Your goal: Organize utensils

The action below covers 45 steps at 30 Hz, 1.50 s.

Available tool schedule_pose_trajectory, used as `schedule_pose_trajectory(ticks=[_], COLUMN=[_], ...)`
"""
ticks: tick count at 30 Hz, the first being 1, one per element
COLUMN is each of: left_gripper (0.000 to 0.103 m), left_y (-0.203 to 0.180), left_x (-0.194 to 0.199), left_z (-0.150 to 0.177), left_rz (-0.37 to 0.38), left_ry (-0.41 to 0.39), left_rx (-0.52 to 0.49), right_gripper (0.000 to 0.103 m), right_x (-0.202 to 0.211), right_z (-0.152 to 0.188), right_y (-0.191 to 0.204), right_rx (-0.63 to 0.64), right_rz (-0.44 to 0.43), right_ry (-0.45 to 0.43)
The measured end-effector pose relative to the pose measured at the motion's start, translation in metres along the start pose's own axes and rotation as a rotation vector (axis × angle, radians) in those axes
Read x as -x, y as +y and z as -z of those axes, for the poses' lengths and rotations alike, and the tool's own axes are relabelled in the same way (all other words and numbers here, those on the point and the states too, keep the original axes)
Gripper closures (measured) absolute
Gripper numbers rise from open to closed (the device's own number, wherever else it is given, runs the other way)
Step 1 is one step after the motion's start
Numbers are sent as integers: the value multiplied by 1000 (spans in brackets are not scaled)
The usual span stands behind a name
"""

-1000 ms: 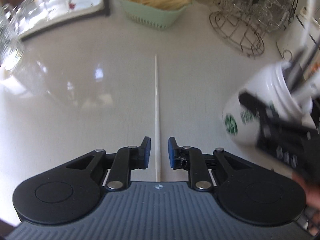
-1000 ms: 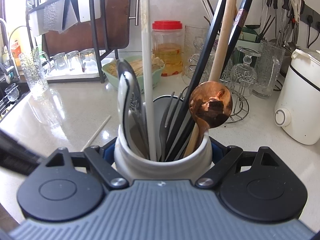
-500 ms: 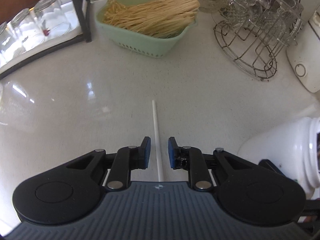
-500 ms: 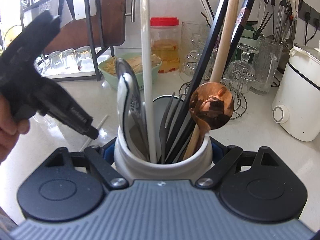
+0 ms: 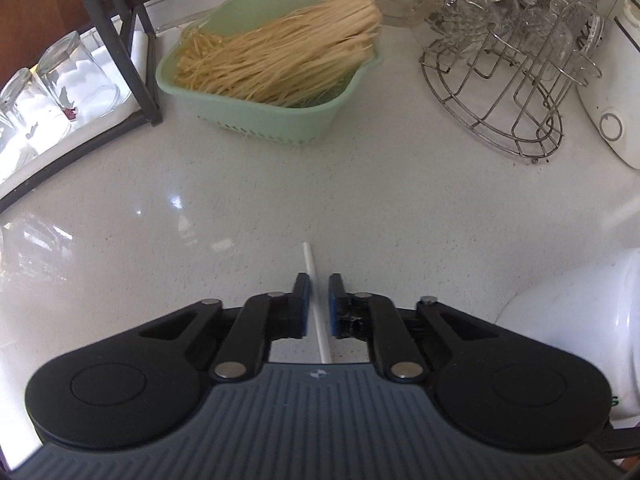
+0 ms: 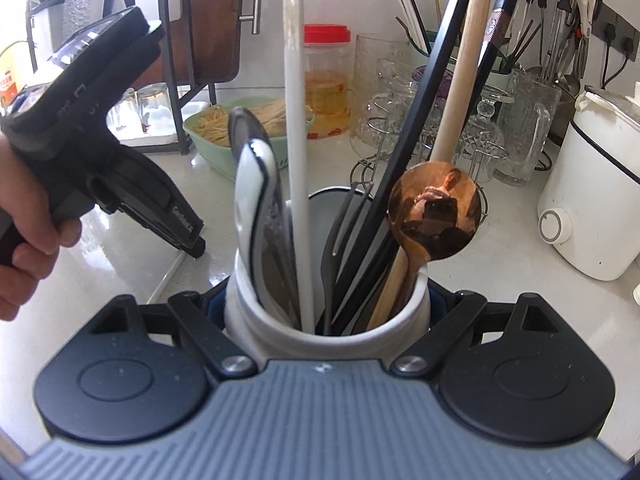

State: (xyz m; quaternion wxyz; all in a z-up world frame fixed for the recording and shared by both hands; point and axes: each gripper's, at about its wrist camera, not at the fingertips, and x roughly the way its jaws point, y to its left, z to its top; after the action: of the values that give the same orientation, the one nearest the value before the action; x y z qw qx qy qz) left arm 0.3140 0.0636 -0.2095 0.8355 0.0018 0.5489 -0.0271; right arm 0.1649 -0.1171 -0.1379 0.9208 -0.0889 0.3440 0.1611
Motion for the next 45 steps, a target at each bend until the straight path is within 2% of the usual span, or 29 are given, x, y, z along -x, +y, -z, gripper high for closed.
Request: schedule_pose_trajectory(ticks=[7,11,28,41,45], left_gripper=[99,99,100,100,100], left_y=[-4,-3,-4,-19,-30], left_x=[0,13,143,196,211], left_z=[4,12,39,72,81], left_rz=[-6,-1,73,152,178], left_ry=[-11,-39,-289,-352,-366], left_rx=[25,60,236,250,196], right_gripper=[12,12,12,12,12], right_x=[0,1,5,9,9], right_z=[1,2,6,9,9], right_y=[-3,-5,-11,-15,-14], right_rx=[3,16,57,74,77], right_rz=[-17,-27,-78,-103,-105], right_ry=[-7,-12,-35,-39,-38])
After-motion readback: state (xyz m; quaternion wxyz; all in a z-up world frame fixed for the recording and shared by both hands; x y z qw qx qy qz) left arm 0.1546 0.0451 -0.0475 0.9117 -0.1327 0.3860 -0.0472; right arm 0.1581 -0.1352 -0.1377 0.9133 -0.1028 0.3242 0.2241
